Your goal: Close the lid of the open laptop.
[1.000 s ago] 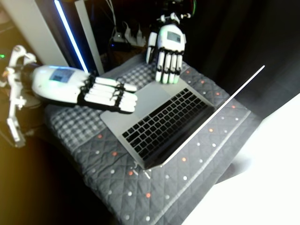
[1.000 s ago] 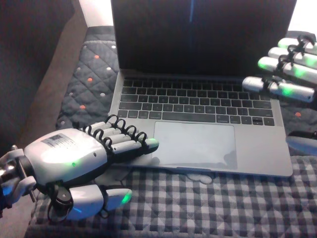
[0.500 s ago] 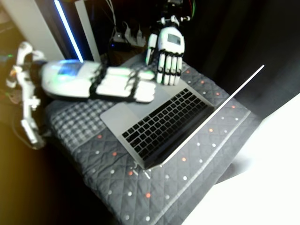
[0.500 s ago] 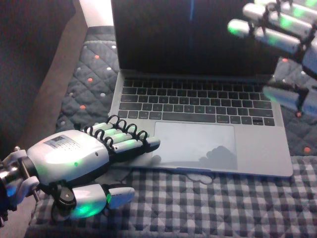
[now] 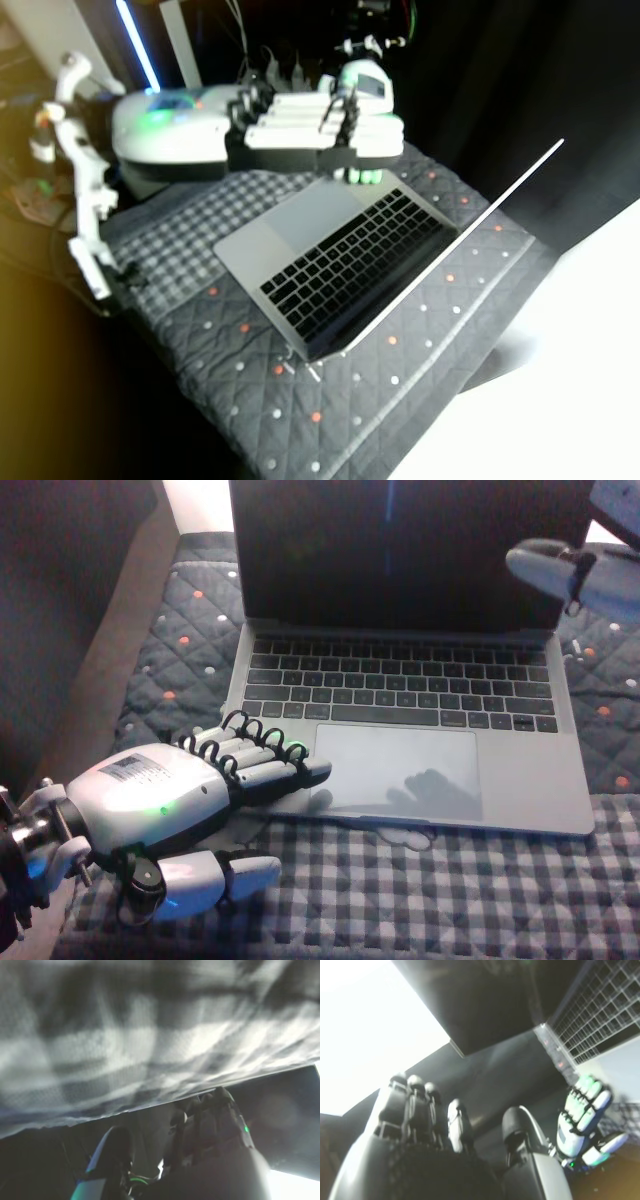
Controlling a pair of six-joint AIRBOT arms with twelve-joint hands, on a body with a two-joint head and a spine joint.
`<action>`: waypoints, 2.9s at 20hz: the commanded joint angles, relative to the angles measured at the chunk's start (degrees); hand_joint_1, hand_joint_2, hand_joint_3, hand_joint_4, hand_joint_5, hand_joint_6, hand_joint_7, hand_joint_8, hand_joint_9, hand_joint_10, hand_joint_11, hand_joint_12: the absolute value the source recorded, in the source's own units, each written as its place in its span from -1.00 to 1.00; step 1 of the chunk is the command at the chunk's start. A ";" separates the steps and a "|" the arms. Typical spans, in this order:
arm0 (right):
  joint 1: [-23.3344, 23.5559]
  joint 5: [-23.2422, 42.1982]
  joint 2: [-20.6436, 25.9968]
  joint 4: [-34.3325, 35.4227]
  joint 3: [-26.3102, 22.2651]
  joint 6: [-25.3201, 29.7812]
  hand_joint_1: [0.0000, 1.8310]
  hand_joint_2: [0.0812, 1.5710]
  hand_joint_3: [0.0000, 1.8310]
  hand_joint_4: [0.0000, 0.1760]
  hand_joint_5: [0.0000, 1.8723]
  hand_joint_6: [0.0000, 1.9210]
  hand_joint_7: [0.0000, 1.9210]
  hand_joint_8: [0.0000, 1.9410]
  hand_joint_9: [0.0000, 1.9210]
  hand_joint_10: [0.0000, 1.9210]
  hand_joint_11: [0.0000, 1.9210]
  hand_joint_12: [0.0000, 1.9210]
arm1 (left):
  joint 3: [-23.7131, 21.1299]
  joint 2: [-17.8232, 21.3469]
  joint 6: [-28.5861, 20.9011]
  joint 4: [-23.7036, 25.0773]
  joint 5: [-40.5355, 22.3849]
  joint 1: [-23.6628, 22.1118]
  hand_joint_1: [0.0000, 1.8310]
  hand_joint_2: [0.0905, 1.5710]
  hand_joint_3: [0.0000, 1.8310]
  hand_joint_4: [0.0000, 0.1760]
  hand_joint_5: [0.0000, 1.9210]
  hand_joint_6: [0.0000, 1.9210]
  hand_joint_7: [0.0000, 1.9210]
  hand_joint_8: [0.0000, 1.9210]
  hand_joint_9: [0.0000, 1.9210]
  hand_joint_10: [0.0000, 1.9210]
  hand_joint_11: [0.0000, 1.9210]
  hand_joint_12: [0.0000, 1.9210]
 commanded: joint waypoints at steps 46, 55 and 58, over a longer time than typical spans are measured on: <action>6.49 -4.01 0.98 -12.84 2.48 16.54 -0.62 0.67 -1.00 0.94 -1.00 -1.00 -1.00 -1.00 -0.99 -0.99 -0.99 -0.55 | -0.62 1.57 -0.98 -6.50 -11.19 3.73 -0.51 0.77 -1.00 0.01 -0.85 -1.00 -0.87 -1.00 -0.92 -1.00 -1.00 -0.90; 13.97 -15.76 -1.79 -9.16 8.21 15.08 -0.71 0.64 -1.00 -0.29 -1.00 -1.00 -1.00 -1.00 -1.00 -1.00 -1.00 -1.00 | -0.48 1.08 -0.99 -6.25 -10.89 3.49 -0.50 0.79 -1.00 -0.55 -0.87 -1.00 -0.90 -1.00 -0.95 -1.00 -1.00 -0.99; 13.95 -16.91 -1.94 -8.81 8.71 15.08 -0.50 0.60 -1.00 -1.00 -1.00 -1.00 -1.00 -1.00 -1.00 -1.00 -1.00 -1.00 | -0.53 1.07 -1.00 -6.29 -11.13 3.54 -0.45 0.76 -1.00 -0.33 -0.85 -0.99 -0.89 -0.99 -0.94 -0.99 -0.98 -0.99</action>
